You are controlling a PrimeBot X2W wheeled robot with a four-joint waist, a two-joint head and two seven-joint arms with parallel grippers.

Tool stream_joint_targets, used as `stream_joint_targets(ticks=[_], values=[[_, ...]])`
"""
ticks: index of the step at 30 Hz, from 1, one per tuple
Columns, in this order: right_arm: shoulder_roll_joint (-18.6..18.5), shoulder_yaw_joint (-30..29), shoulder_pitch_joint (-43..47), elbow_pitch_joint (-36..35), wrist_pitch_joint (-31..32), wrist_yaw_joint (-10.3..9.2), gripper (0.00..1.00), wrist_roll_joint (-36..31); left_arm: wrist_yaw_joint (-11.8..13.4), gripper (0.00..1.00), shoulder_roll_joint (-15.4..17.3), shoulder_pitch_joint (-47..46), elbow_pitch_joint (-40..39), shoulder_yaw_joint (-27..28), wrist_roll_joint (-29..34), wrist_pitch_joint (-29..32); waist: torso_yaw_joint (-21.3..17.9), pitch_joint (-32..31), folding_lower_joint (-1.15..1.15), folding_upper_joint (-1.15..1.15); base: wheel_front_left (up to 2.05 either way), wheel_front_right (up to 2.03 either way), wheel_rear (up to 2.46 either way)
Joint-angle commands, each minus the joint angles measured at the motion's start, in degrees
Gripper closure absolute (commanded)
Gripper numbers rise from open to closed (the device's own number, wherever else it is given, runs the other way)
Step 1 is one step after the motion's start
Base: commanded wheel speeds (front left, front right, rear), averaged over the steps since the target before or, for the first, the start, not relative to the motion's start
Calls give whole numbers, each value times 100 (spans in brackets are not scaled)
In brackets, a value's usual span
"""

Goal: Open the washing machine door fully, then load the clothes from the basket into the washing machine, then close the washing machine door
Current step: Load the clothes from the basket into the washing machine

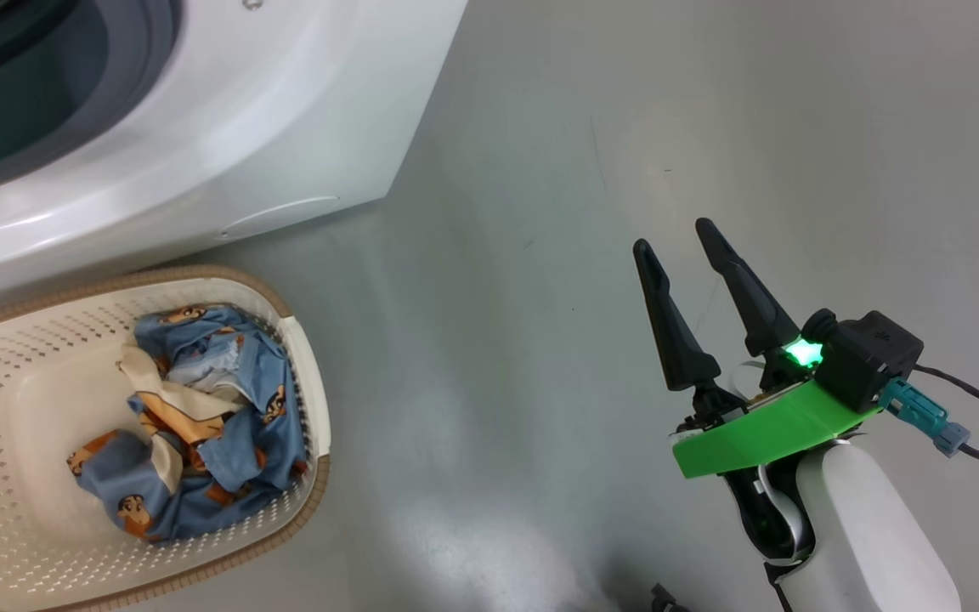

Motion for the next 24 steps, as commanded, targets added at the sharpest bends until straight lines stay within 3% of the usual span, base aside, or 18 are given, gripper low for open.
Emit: stream_joint_targets(ticks=[1,11,24], values=[[28,122,29,-133,-69,9,0,27,-13,0,240,-125,-37,56,50,-35,-1,-3,0,0,0,0,0],[28,160,-28,-45,-69,9,0,49,-14,0,113,-288,727,-381,68,-36,112,-190,0,0,0,0,0],[28,-47,-50,38,-69,9,0,-112,-14,0,62,272,347,-413,109,-36,295,-588,0,0,0,0,0]])
